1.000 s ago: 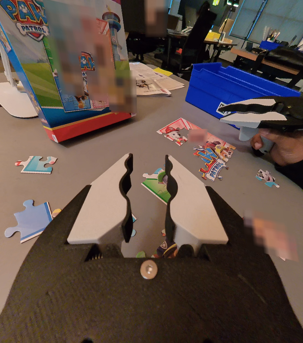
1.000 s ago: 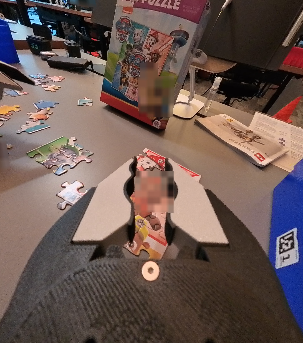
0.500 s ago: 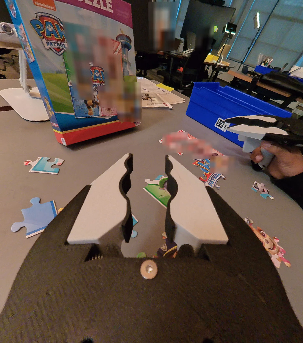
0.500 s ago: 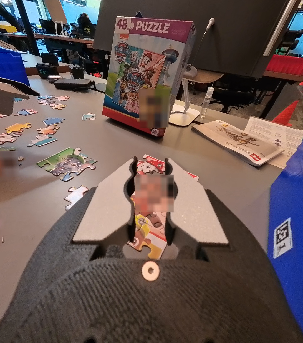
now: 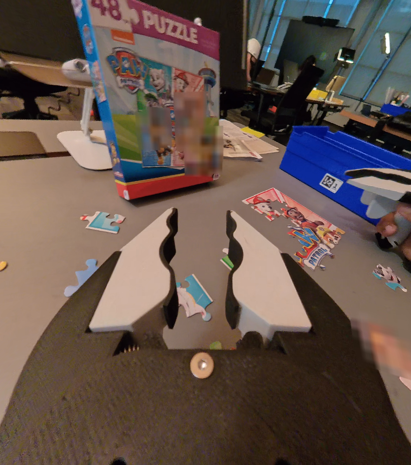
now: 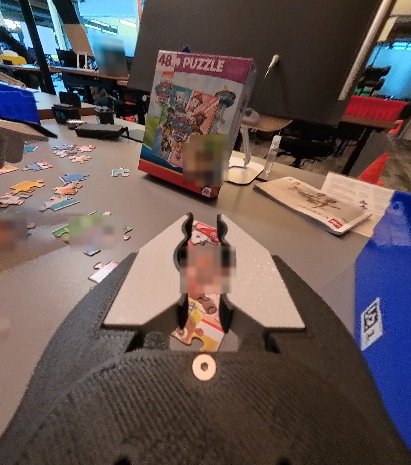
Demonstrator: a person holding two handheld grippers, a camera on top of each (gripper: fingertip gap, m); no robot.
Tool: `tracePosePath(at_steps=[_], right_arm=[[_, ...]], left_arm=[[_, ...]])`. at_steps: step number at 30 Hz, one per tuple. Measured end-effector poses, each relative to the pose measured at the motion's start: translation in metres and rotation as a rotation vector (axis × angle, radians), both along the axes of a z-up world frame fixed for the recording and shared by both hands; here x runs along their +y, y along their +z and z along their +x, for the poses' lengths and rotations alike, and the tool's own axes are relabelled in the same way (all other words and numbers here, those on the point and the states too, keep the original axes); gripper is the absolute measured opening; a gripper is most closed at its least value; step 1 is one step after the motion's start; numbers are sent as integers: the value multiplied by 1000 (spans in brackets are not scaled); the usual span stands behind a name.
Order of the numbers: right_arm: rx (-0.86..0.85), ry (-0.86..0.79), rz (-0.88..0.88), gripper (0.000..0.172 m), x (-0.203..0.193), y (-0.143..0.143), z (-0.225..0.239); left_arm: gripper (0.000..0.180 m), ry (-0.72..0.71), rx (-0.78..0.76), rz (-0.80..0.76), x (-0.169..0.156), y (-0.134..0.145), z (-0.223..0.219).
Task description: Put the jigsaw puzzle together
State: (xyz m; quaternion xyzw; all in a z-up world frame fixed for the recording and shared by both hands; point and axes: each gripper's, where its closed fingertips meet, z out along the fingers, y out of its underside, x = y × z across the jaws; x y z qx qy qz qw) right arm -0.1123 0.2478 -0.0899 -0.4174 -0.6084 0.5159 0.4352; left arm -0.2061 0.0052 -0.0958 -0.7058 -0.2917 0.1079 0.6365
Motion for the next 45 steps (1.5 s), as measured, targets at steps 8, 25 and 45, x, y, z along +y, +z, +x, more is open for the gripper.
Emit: tracePosePath(at_steps=[8, 25, 45], right_arm=[[18, -22, -38, 11, 10, 3, -1], [-56, -68, 111, 5, 8, -17, -17], [-49, -55, 65, 11, 10, -14, -15]], left_arm=[[42, 101, -45, 200, -41, 27, -17], [45, 150, -46, 333, -108, 33, -32], [17, -478, 226, 61, 32, 31, 97]])
